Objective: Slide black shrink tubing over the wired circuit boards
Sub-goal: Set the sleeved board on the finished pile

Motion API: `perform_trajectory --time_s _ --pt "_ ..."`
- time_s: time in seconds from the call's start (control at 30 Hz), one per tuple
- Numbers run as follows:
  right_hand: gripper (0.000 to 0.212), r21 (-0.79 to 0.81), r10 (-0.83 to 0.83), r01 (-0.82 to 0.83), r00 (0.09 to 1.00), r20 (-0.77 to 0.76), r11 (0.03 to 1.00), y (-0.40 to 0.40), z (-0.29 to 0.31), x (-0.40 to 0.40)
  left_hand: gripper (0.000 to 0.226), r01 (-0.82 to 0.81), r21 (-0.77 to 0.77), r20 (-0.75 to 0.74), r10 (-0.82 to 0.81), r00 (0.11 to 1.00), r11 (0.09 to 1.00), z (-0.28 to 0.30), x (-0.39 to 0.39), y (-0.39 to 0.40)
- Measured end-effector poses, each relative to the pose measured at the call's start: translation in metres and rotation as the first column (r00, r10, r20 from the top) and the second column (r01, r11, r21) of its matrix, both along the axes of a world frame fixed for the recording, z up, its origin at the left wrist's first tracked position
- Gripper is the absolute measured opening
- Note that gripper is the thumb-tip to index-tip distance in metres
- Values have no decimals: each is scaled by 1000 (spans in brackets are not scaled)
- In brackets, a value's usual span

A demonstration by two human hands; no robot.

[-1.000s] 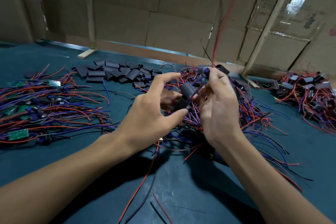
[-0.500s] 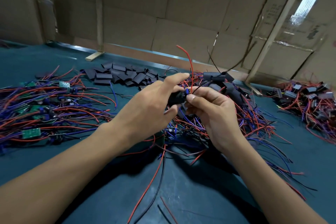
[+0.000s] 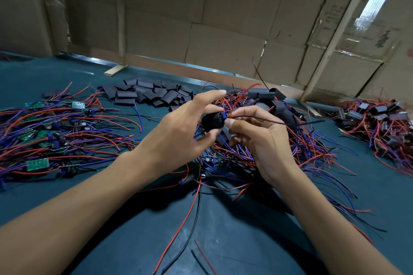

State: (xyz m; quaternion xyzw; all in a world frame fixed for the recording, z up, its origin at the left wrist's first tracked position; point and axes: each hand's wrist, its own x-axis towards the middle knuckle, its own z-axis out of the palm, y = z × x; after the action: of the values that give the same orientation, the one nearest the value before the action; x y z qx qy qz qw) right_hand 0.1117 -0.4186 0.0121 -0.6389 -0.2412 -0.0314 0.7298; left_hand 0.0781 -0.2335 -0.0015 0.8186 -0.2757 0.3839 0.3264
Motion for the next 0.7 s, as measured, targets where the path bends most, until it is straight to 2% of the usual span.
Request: perform_trajectory --time_s 0.3,0.47,0.6,0.7 --pt "11 34 -31 30 999 26 999 2 -6 -2 74 -47 52 15 46 999 998 3 -2 -1" --pt "6 -45 -107 108 994 18 993 8 -11 -3 72 -46 56 1 46 999 997 3 -4 0" --pt "14 -131 -106 121 988 115 984 8 -11 -5 72 -35 57 -10 36 999 998 4 -5 1" --pt "11 -106 -67 75 995 77 991 10 -11 -5 71 0 73 -30 2 1000 997 5 -5 1"
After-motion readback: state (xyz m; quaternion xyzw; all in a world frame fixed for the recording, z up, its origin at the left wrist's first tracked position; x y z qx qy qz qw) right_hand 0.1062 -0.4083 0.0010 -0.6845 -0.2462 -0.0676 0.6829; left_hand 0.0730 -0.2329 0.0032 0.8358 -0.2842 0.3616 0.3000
